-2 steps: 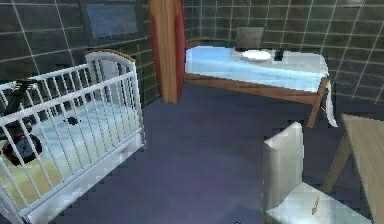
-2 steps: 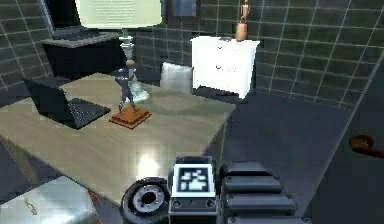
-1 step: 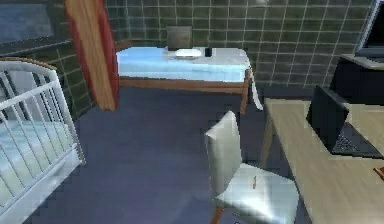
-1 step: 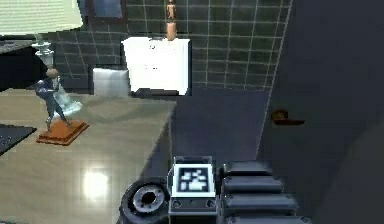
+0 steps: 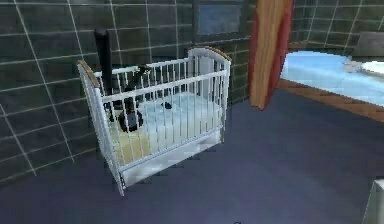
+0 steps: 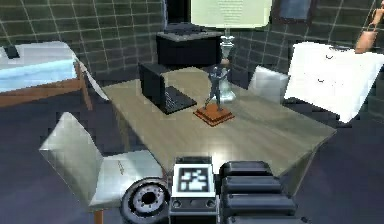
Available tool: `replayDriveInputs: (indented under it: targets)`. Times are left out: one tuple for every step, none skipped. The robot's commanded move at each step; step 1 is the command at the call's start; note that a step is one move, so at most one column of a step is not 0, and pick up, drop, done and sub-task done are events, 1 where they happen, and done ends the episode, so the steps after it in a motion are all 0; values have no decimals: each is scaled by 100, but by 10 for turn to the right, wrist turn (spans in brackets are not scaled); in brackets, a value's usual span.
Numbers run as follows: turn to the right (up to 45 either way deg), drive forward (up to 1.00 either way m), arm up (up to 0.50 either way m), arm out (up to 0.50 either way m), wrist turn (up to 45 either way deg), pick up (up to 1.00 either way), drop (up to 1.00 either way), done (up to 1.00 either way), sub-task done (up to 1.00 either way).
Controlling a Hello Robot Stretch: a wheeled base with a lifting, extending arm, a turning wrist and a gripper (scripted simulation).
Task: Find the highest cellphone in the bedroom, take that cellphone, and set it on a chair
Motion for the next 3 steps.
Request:
replayDriveInputs:
  targets:
    - [-450,0,0,0,0,0,0,0,0]
    - [-450,0,0,0,0,0,0,0,0]
    - [-30,0,0,0,0,0,0,0,0]
